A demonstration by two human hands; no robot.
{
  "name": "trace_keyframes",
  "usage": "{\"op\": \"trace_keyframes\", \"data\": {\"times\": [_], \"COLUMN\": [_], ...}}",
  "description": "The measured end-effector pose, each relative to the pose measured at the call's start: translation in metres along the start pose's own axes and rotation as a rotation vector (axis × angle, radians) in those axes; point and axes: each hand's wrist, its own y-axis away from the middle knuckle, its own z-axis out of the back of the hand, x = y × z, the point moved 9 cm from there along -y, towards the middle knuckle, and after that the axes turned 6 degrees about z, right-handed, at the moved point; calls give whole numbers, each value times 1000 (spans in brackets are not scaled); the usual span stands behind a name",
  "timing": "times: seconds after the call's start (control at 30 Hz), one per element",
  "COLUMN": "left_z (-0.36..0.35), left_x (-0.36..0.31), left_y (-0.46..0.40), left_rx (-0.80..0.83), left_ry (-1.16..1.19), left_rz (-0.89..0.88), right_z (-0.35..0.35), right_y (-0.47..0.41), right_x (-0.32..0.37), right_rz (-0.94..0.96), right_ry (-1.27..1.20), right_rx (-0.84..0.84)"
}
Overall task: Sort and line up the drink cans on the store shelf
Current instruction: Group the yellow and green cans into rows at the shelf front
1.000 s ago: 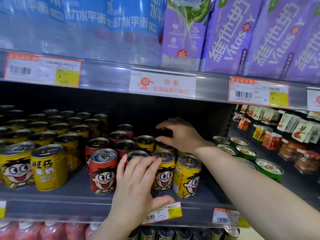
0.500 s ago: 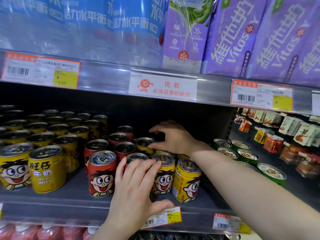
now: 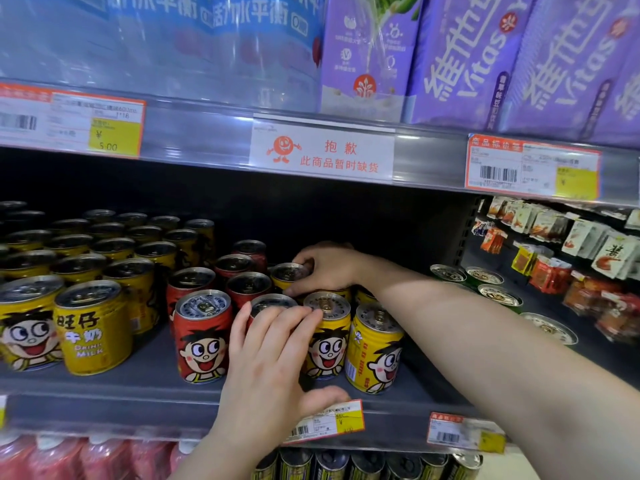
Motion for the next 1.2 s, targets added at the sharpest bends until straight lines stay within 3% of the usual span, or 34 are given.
{"op": "trace_keyframes", "data": {"times": [0.37, 0.7, 1.07, 1.2], "left_z": [1, 1, 0, 1], "left_x": [-1, -1, -1, -1], "left_y": [0, 1, 2, 2], "left_rx": [-20, -24, -26, -33], "left_ry": [24, 14, 7, 5], "left_rz": [-10, -14, -12, -16], "right_z": [27, 22, 10, 22], "right_y": [5, 21, 30, 35], "right_x": [-29, -71, -68, -53], "right_rz": [-86, -309, -269, -126], "right_ry": [-162, -154, -312, -90], "right_rx": [-200, -166, -55, -114]}}
